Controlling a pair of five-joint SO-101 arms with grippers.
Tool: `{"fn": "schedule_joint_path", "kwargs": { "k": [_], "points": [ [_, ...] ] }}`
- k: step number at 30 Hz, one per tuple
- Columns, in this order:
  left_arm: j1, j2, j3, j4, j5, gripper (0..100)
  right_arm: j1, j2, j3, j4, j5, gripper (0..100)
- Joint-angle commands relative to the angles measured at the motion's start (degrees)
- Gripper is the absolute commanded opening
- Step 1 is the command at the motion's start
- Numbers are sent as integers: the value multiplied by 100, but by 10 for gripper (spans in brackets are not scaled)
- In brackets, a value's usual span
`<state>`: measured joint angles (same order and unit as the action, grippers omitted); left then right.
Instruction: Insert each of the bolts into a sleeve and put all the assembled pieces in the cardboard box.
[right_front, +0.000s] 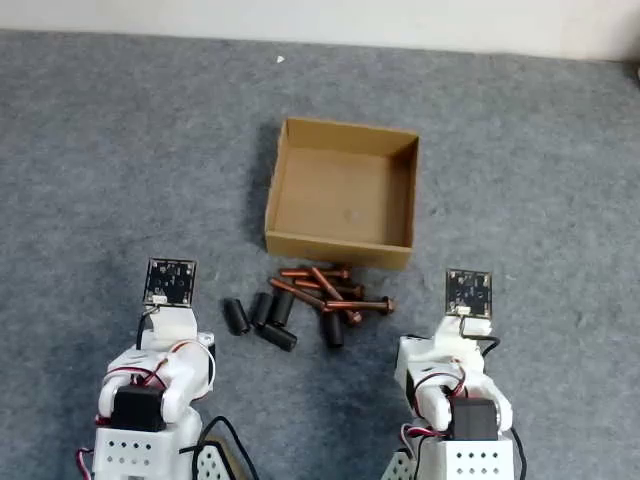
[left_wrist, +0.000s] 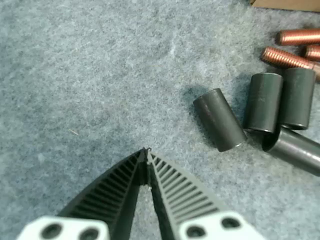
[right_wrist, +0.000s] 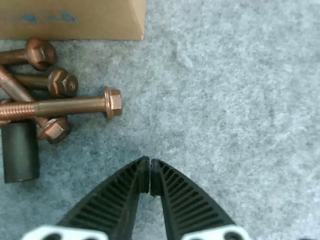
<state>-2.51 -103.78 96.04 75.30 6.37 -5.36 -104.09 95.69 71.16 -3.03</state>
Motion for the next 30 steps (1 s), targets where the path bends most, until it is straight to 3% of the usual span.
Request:
{"fn": "schedule_joint_path", "kwargs": {
  "k": [1, 12, 16, 22, 30],
  "points": [
    [-66, -22, 110, 35, -62, 11, 66, -31, 831, 22, -62, 5],
    [-31, -31, 92, 35, -62, 14, 57, -31, 831, 22, -62, 5],
    [-136, -31, -426, 70, -70, 14, 84, -31, 611, -66, -9, 6],
    [-840, -31, -875, 9, -70, 14, 84, -31, -242, -242, 1451, 6],
    [-848, -31, -1015, 26, -70, 14, -31, 48, -1965, 92, 958, 5]
  ]
}}
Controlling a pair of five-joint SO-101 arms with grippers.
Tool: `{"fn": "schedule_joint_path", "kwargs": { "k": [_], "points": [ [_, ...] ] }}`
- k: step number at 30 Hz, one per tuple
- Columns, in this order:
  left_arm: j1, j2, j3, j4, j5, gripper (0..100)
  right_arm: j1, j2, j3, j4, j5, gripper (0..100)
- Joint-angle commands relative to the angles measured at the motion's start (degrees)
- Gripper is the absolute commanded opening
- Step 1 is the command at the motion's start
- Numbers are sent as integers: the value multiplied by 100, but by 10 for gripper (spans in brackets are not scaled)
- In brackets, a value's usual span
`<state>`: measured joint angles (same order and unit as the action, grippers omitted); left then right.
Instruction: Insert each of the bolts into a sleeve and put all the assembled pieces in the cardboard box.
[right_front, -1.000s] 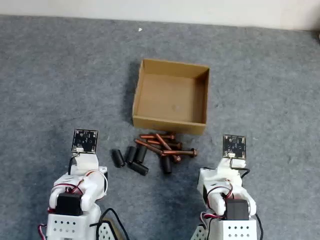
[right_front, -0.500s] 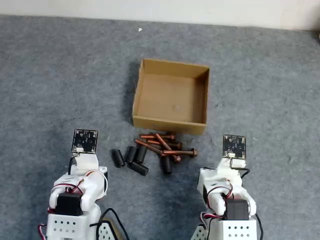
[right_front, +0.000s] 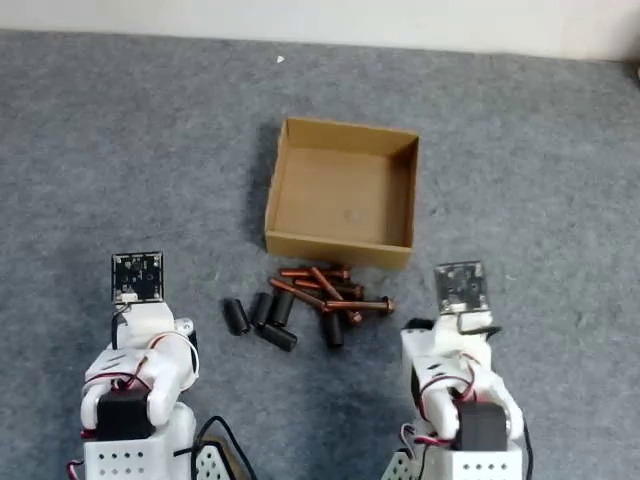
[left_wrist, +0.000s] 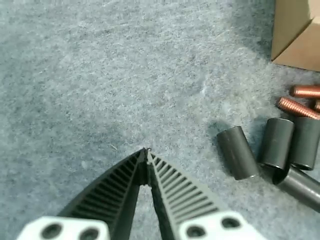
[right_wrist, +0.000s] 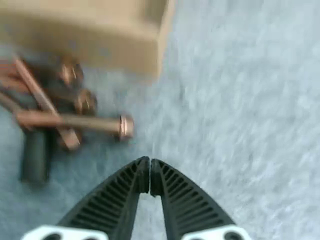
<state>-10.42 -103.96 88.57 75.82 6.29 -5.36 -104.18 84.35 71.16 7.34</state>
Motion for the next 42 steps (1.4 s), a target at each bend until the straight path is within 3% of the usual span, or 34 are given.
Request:
{"fn": "schedule_joint_path", "kwargs": {
  "k": [1, 8, 11, 17, 26, 42],
  "points": [
    [-66, -13, -268, -53, -62, 14, -127, 84, -1051, 180, -79, 5],
    [-66, -13, -259, -62, -62, 14, -760, 2035, -1789, -48, -123, 10],
    [-66, -13, -251, -53, -62, 14, -1262, 3257, -2378, -75, -158, 58],
    [-66, -13, -163, -62, -62, 14, -2105, 5033, -3284, -92, -1319, 114],
    [-40, -13, -84, -70, -62, 14, -3459, 6316, -3477, -813, -1829, 113],
    [-48, -13, -75, -70, -62, 14, -3512, 8374, -3503, -2167, -1811, 112]
  ]
}}
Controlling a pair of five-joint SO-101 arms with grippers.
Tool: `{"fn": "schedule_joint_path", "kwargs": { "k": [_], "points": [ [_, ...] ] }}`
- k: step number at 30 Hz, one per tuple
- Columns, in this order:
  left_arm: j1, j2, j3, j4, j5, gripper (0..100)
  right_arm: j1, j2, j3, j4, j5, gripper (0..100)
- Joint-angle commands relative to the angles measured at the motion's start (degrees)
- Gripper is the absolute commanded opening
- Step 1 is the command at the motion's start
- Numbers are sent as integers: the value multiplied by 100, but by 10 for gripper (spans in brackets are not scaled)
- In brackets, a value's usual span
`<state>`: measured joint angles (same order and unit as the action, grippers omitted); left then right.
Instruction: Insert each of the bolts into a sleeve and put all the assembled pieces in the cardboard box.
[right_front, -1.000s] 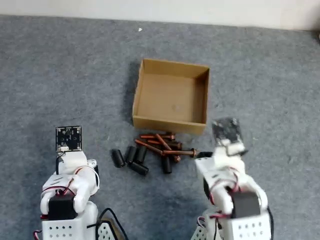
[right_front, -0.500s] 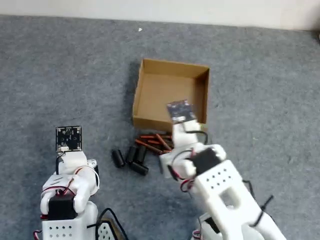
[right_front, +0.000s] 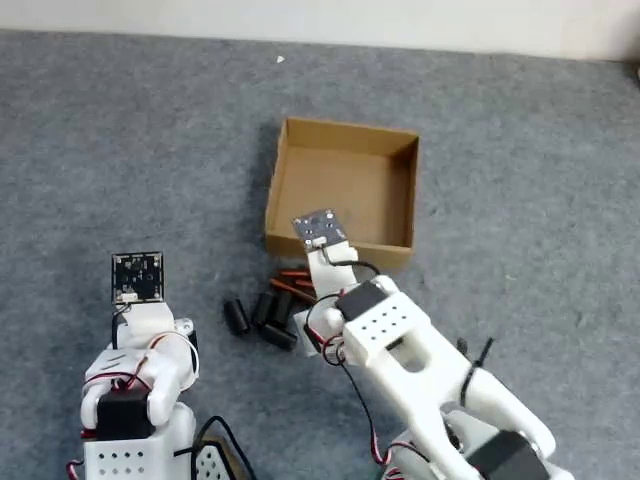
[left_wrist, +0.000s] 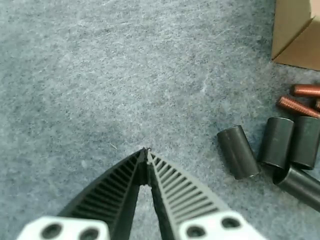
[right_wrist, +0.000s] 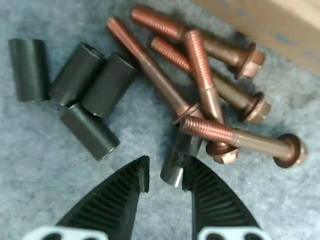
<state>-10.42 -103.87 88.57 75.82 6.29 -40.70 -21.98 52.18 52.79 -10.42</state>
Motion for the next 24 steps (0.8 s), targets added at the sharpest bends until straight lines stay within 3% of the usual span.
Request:
{"fn": "schedule_joint_path", "kwargs": {
  "k": [1, 12, 15, 19, 24],
  "points": [
    [-48, -22, -75, -70, -62, 14, 75, 268, -295, -400, -26, 112],
    [-57, -22, -66, -70, -62, 14, 470, 1323, -303, -514, 158, 108],
    [-57, -22, -66, -70, -62, 14, 470, 1446, -312, -690, 492, 31],
    [-40, -22, -57, -70, -62, 14, 470, 1429, -303, -769, 686, 5],
    [-40, -22, -57, -70, -62, 14, 462, 541, -303, -66, 695, 3]
  ]
}}
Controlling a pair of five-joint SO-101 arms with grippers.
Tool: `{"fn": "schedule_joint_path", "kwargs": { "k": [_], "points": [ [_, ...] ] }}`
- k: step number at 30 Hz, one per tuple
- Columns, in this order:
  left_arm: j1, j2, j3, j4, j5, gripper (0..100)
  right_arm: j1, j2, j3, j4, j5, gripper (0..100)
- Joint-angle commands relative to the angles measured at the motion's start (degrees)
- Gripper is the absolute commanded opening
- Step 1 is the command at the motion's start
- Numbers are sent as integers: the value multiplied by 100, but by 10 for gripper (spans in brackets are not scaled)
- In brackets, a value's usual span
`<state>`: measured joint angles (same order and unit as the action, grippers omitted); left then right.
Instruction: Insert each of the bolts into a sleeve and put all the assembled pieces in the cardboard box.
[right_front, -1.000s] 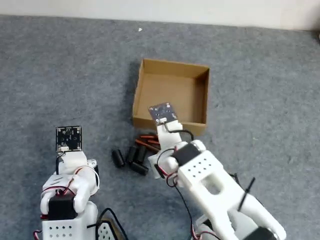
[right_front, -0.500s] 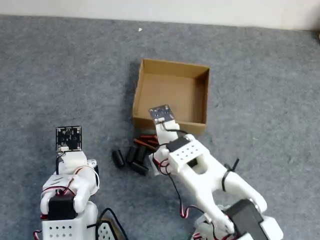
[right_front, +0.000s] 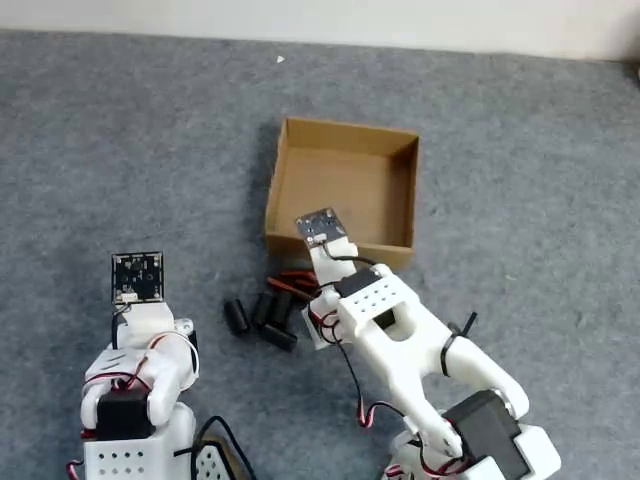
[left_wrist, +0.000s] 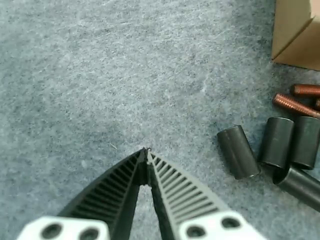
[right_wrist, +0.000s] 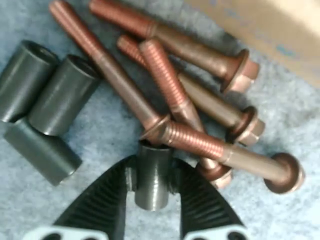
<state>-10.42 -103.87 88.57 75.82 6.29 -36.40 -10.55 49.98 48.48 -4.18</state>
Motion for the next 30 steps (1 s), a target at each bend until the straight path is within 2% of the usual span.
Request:
{"fn": "schedule_joint_path", "kwargs": {
  "k": [1, 7, 11, 16, 21, 27, 30],
  "points": [
    [-40, -22, -57, -70, -62, 14, 31, -919, -84, 505, 70, 3],
    [-48, -22, -84, -70, -114, 14, 66, -2993, -48, 1429, 62, 3],
    [-31, -22, -75, -114, -1152, 13, 251, -4163, -13, 1965, 53, 3],
    [-13, -22, -101, -677, -2426, 14, 1226, -5297, 347, 2229, 53, 3],
    [374, 22, -549, -897, -2532, 10, 2352, -6290, 1191, 2185, 97, 4],
    [1323, 101, -1437, -167, -2848, 9, 3371, -7275, 2035, 1657, 62, 4],
    [1613, 708, -1930, -70, -2857, 9, 3635, -7407, 2264, 1604, 53, 4]
  ]
}}
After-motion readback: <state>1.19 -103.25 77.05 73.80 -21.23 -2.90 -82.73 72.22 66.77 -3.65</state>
